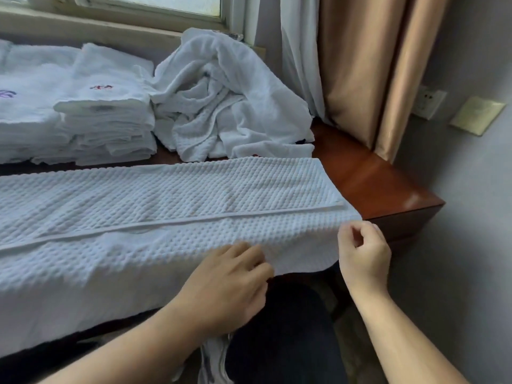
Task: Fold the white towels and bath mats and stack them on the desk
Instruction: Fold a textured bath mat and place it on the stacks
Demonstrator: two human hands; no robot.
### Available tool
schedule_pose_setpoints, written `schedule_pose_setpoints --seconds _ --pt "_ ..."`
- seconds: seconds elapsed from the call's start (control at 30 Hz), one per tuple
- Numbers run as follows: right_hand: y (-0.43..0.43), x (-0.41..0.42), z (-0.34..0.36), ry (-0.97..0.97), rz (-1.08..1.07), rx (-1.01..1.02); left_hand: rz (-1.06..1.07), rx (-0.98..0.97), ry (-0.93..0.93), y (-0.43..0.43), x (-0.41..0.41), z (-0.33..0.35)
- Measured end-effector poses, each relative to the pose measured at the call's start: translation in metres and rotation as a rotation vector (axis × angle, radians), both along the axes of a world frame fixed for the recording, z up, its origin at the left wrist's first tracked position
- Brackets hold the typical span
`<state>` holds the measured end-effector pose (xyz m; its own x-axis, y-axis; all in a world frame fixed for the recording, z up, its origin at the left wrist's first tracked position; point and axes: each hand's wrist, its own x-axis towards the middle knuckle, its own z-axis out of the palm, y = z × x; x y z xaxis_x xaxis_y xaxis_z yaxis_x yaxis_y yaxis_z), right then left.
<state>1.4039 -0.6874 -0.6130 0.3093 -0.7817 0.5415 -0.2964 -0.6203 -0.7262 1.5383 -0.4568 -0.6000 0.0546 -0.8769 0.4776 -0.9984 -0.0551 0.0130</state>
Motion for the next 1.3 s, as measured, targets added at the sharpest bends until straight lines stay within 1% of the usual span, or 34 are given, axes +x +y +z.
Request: schedule_pose_setpoints --seconds 0.07,0.13,0.2,0.33,0.4,0.47,0.53,0.63,0.7,0.73,0.77,0.8,0.9,0.93,0.97,1.0,1.03,1.1,1.13,1.17,1.23,1.27,1.3 --pt "-0.010 -0.007 -0.012 0.113 -0.078 0.318 0.103 0.016 -0.150 0.002 -0.002 -0.013" --pt "-0.017 -0.009 -0.019 0.187 -0.043 0.589 0.153 0.026 -0.263 0.001 -0.001 -0.022" --pt "-0.017 -0.009 -0.020 0.177 0.026 0.719 0.220 0.035 -0.332 0.000 0.003 -0.025" --pt "-0.010 -0.015 -0.023 0.219 0.158 0.727 0.390 0.172 -0.443 -0.002 0.008 -0.025" --pt "-0.005 -0.014 -0.025 0.149 0.179 0.723 0.409 0.203 -0.465 -0.003 0.007 -0.026" --pt "0.005 -0.011 -0.021 0.065 0.181 0.714 0.423 0.210 -0.448 -0.005 0.005 -0.026" --pt "0.015 -0.009 -0.011 -0.054 0.212 0.726 0.442 0.221 -0.453 -0.006 0.004 -0.028" --pt "0.025 -0.005 0.016 -0.314 0.405 0.837 0.438 0.257 -0.356 -0.010 -0.002 -0.027" --pt "0.029 -0.004 0.035 -0.423 0.553 0.886 0.428 0.274 -0.244 -0.011 -0.008 -0.021" --pt "0.031 -0.003 0.042 -0.444 0.588 0.885 0.414 0.273 -0.185 -0.012 -0.011 -0.016" --pt "0.031 -0.002 0.048 -0.447 0.571 0.862 0.386 0.254 -0.133 -0.012 -0.012 -0.011" --pt "0.031 0.000 0.054 -0.424 0.487 0.817 0.351 0.204 -0.095 -0.011 -0.012 -0.006" --pt "0.028 0.004 0.061 -0.339 0.067 0.680 0.289 0.046 0.039 -0.008 -0.005 0.011" --pt "0.028 0.005 0.062 -0.354 0.002 0.669 0.291 0.007 0.056 -0.006 -0.001 0.016" --pt "0.029 0.005 0.061 -0.380 -0.003 0.653 0.304 -0.029 0.044 -0.004 0.003 0.022" --pt "0.030 0.005 0.059 -0.404 0.028 0.630 0.315 -0.050 0.036 -0.004 0.006 0.028" --pt "0.030 0.006 0.056 -0.411 0.073 0.604 0.330 -0.047 0.066 -0.003 0.007 0.034" --pt "0.026 0.010 0.057 -0.347 0.183 0.589 0.390 -0.022 0.180 -0.004 0.009 0.042" --pt "0.024 0.011 0.061 -0.310 0.243 0.608 0.413 -0.025 0.226 -0.005 0.012 0.045" --pt "0.019 0.012 0.064 -0.317 0.336 0.653 0.425 -0.036 0.244 -0.006 0.015 0.049" --pt "0.008 0.014 0.069 -0.425 0.601 0.804 0.420 -0.061 0.230 -0.010 0.025 0.061" --pt "0.002 0.016 0.072 -0.420 0.688 0.830 0.418 -0.059 0.214 -0.012 0.033 0.068" --pt "-0.002 0.017 0.074 -0.343 0.713 0.793 0.417 -0.046 0.195 -0.015 0.041 0.074"
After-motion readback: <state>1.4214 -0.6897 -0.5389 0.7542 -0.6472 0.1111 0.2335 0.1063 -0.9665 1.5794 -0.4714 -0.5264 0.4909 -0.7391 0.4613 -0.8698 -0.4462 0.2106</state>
